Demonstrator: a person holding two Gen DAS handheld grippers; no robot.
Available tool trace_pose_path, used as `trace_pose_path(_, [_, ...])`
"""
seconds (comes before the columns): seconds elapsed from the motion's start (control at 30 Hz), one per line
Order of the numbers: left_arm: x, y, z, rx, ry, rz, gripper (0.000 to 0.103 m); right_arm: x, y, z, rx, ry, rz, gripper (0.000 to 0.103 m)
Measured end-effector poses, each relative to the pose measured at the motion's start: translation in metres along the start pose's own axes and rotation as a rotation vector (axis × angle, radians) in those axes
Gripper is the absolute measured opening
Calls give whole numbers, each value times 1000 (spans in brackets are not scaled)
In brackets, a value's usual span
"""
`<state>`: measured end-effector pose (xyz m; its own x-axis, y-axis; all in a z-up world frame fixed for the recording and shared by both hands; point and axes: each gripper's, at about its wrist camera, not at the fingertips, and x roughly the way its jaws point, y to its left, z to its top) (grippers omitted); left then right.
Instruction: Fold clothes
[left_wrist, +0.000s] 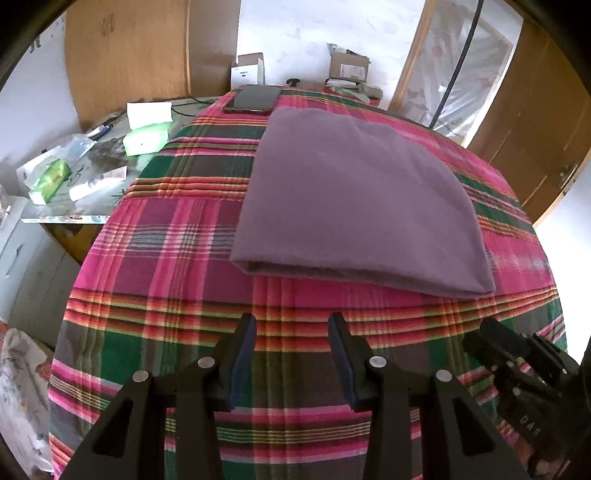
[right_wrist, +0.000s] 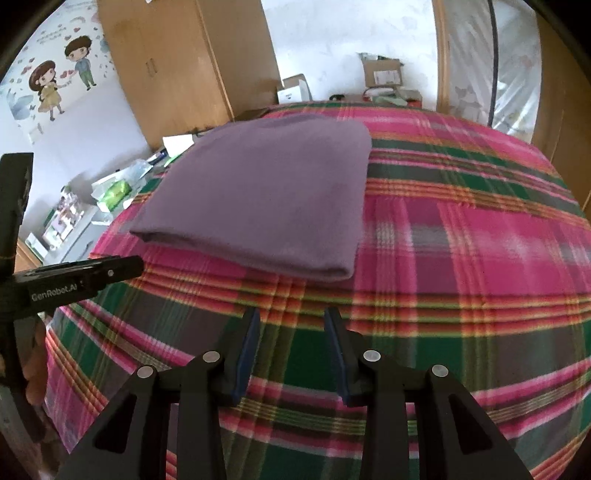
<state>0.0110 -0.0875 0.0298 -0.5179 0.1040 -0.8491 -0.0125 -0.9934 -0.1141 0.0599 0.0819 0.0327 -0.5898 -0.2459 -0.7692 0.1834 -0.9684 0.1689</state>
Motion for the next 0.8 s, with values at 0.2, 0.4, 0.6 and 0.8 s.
trace_pose_path(0.2, [0,-8,-2,7,-55,43,40,8,5,-2,3,10,-36,47])
trace_pose_path(0.4, [3,-18,-4,56,-74,76,40,12,10,-1,-13,6,-67,50])
trace_pose_path(0.6, [8,-14,-4,32,-72,88,40,15,11,-1,-24,-1,-89,51])
trace_pose_path(0.8, [17,-13,-6,31,-48,92,40,19,18,0,-48,-9,-126,52])
